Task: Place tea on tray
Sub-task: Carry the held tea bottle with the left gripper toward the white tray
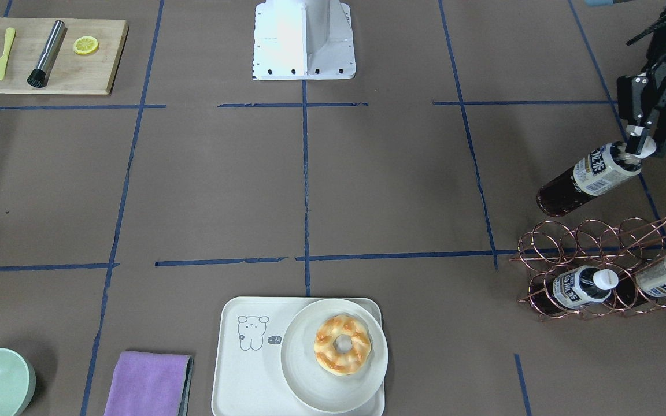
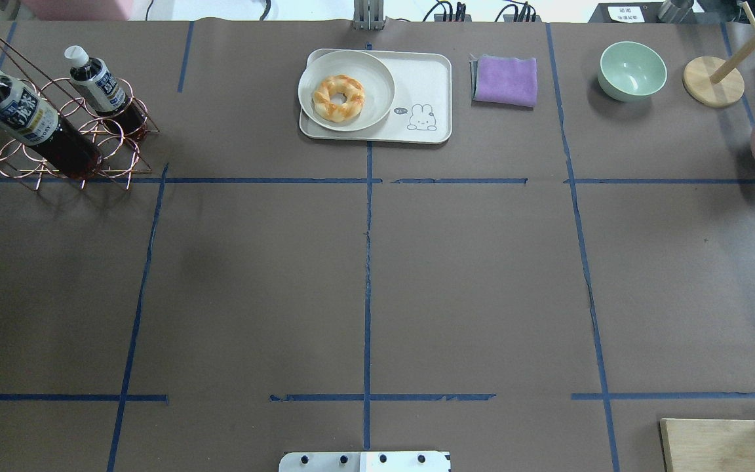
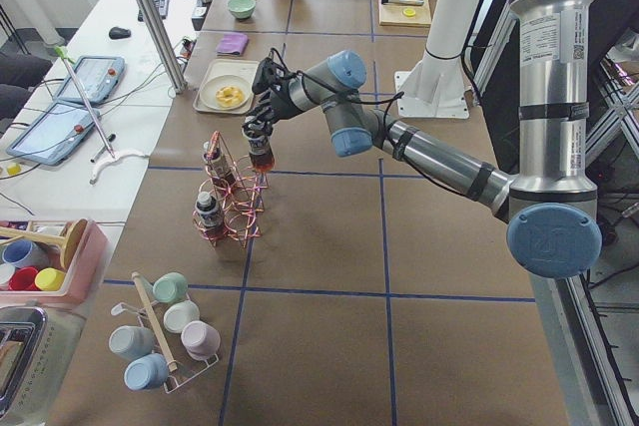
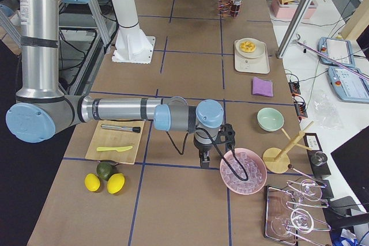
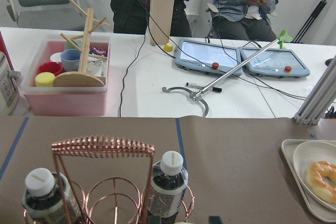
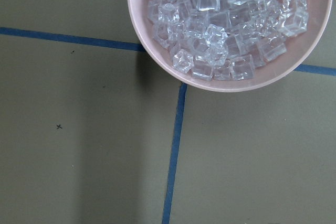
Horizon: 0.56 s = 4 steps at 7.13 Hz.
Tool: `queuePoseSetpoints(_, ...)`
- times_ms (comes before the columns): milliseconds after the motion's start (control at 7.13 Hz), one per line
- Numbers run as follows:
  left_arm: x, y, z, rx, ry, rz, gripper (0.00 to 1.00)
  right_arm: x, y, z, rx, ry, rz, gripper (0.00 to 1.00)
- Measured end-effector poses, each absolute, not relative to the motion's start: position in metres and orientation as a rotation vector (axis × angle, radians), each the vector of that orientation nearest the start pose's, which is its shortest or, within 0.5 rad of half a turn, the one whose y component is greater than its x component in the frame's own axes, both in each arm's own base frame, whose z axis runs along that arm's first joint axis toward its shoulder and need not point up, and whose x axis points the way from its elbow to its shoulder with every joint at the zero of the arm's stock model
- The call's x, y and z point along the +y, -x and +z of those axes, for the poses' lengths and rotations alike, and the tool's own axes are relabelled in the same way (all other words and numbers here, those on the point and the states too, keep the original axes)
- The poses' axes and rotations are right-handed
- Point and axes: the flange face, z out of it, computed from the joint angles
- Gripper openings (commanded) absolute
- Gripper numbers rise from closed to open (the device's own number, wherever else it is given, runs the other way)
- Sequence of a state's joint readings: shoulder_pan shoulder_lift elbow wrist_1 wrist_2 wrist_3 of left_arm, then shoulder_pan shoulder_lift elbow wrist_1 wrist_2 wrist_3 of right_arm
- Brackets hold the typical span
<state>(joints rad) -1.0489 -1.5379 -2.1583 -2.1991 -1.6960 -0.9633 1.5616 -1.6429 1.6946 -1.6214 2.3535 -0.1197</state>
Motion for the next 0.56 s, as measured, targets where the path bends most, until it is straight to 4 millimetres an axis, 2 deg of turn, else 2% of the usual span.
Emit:
queuePoseSetpoints(140,-0.446,-0.146,0.304,0.879,-0.787,-0.346,0.01,-0.461,-0.059,0.637,-0.782,-0.045,-0.123,1.0)
queuePoseSetpoints(421,-0.435,-0.223,0.266,0.832,-0.839,-0.398,0.01,-0.461,-0.059,0.636,-0.782,-0.045,-0.124,1.0)
queuePoseSetpoints(561,-0.432,-0.263,0.234,0.804,-0.861,-0.418,0.01,-0.461,-0.059,0.636,-0.782,-0.045,-0.124,1.0)
